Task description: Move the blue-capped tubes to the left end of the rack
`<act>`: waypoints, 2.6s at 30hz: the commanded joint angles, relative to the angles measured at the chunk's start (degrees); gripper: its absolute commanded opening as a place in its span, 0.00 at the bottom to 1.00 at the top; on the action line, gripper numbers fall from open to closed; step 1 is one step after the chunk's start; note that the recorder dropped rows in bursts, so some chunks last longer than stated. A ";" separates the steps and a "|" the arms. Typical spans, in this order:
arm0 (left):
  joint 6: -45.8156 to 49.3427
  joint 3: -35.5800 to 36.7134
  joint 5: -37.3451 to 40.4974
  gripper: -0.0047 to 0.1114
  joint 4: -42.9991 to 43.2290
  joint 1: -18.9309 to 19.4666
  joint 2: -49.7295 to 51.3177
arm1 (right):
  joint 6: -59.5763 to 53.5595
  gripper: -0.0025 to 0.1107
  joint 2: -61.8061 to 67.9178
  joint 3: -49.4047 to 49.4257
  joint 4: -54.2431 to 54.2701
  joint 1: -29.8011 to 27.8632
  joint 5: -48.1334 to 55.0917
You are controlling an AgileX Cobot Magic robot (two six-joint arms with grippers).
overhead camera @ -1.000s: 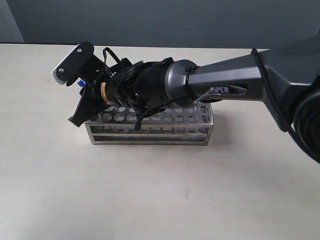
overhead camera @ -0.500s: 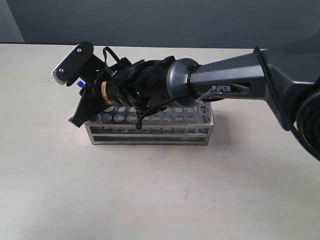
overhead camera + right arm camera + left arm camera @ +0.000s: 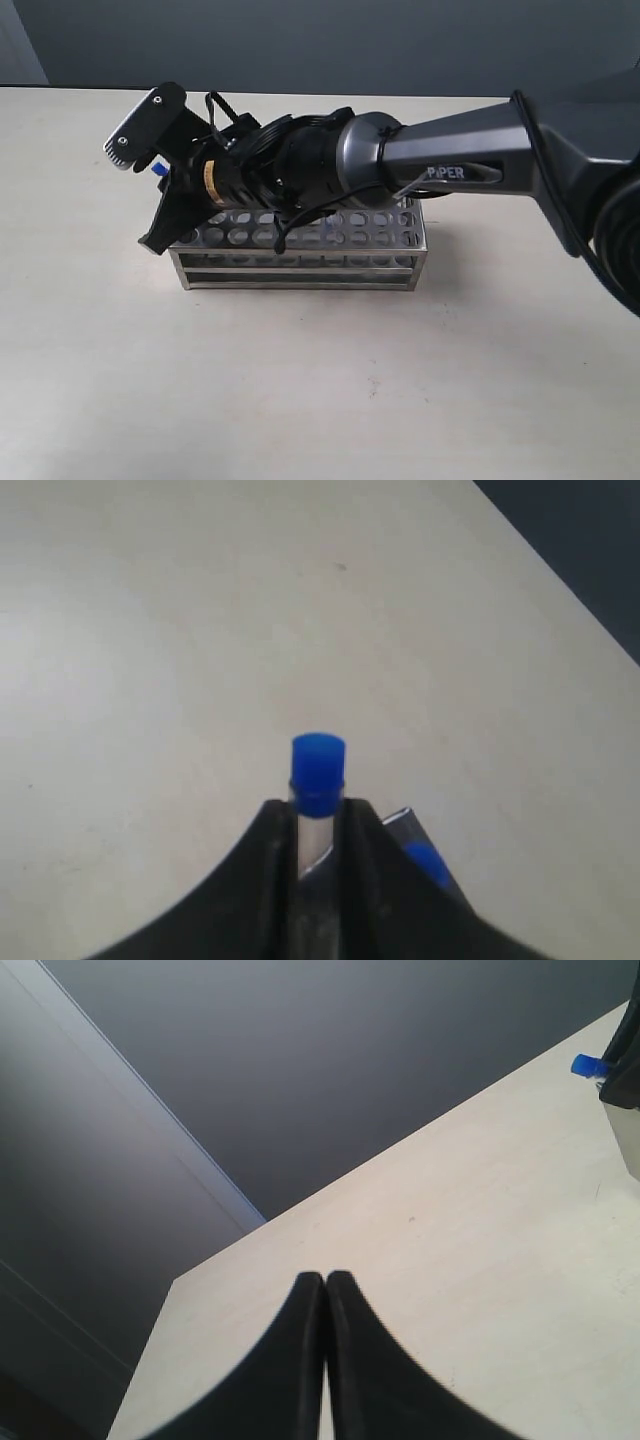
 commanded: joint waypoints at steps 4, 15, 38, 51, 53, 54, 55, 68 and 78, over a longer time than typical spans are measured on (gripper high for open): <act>-0.28 -0.30 -0.39 0.05 -0.04 -0.13 0.20 | -0.12 0.02 -3.98 -3.36 -0.43 1.34 -5.79; -0.28 -0.30 -0.39 0.05 -0.04 -0.13 0.20 | -0.12 0.02 -5.56 -3.36 -0.43 1.34 -5.31; -0.28 -0.30 -0.39 0.05 -0.04 -0.13 0.20 | 3.55 0.02 -5.78 -3.36 1.45 1.34 -3.28; -0.28 -0.30 -0.39 0.05 -0.04 -0.13 0.20 | 4.88 0.02 -9.63 -0.76 16.56 1.22 1.81; -0.28 -0.30 -0.39 0.05 -0.04 -0.13 0.20 | 5.18 0.02 -10.31 1.31 16.56 1.22 3.02; -0.28 -0.30 -0.39 0.05 -0.04 -0.13 0.20 | 5.61 0.02 -10.76 2.14 16.69 1.22 3.86; -0.28 -0.30 -0.39 0.05 -0.04 -0.13 0.20 | 6.05 0.02 -10.90 3.08 16.69 1.22 4.60; -0.28 -0.30 -0.10 0.05 -0.04 -0.13 0.20 | 13.16 0.02 -9.73 4.72 6.38 1.22 6.43; -0.28 -0.30 -0.10 0.05 -0.04 -0.13 0.20 | 18.20 0.02 -8.18 4.22 -0.43 1.22 10.83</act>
